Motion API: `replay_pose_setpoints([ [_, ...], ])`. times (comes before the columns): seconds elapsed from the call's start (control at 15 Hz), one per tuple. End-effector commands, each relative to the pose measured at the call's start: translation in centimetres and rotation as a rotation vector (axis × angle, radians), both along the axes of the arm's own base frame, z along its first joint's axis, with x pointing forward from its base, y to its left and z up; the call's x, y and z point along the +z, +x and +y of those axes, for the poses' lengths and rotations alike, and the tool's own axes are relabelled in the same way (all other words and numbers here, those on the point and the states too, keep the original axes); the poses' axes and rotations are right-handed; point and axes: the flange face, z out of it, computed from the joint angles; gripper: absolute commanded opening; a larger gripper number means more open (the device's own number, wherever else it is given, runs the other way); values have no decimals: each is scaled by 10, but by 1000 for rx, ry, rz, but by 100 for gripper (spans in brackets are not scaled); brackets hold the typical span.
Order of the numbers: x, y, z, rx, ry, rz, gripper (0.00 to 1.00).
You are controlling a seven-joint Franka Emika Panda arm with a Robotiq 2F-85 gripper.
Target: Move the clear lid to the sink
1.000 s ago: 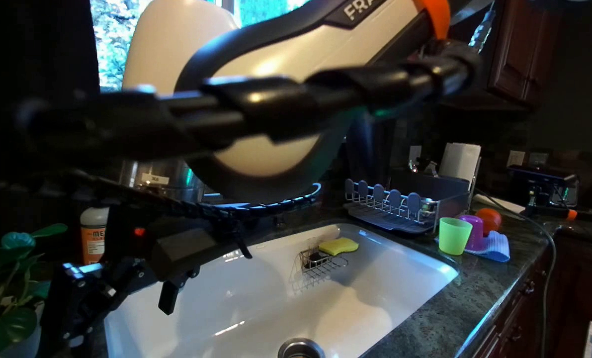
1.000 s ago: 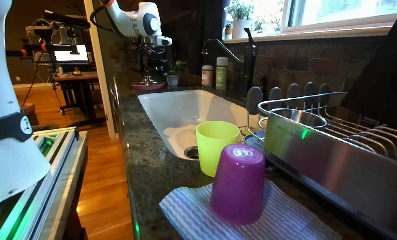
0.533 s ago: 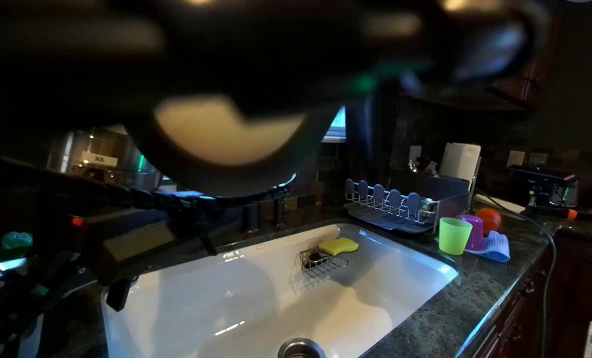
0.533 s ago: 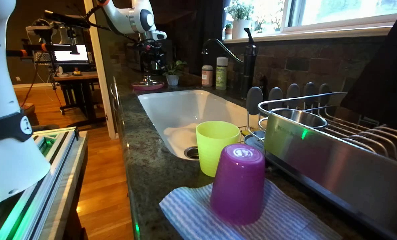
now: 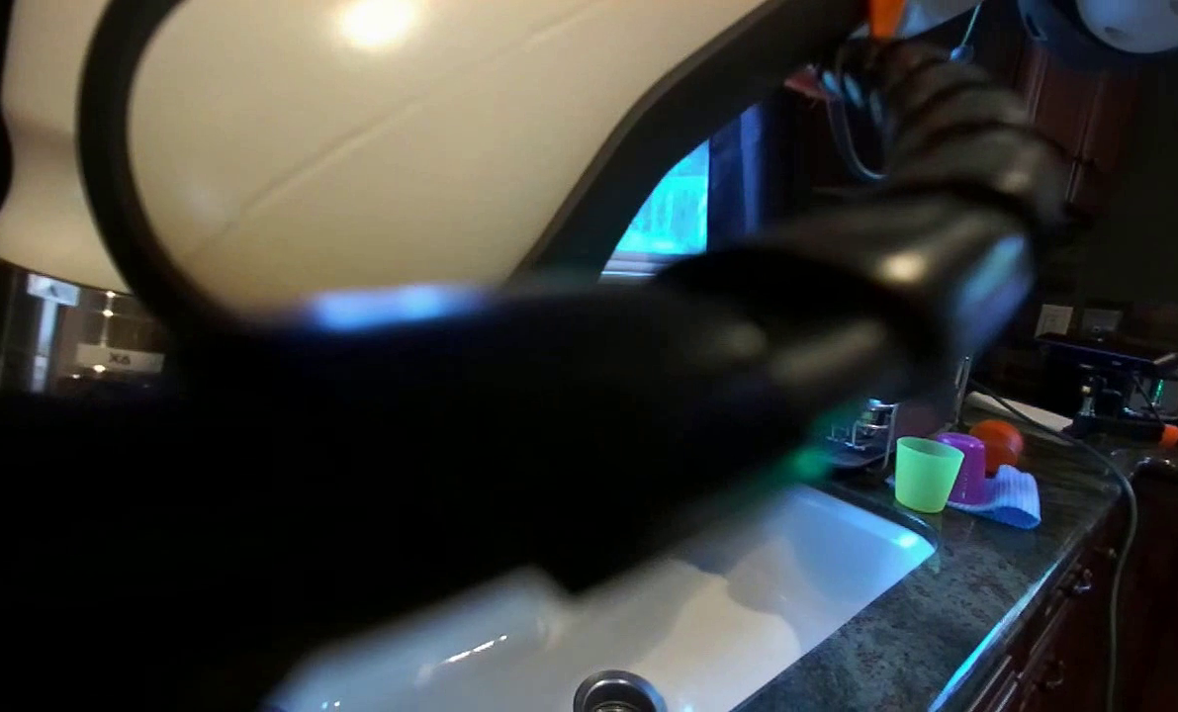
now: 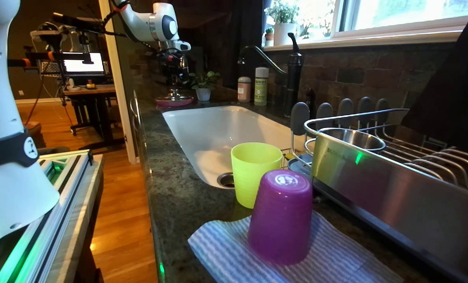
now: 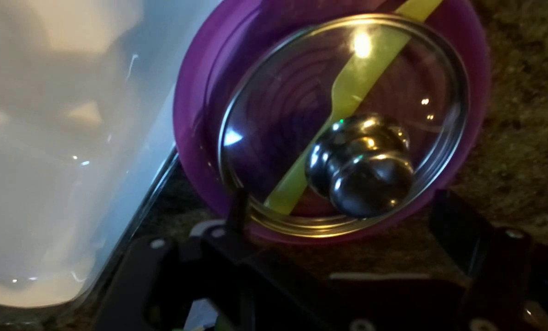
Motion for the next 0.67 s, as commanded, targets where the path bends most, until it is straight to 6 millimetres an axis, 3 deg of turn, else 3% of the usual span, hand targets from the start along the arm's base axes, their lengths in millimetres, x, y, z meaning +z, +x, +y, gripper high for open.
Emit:
replay_pose_setpoints([
  [0.0,-13,-5,22,19,-56,33,96],
  [0.2,-18,-5,32,26,-68,44,91],
  [0.33,-22,-4,35,18,-77,50,98],
  [0.6,-28,-1,38,12,-87,61,100],
])
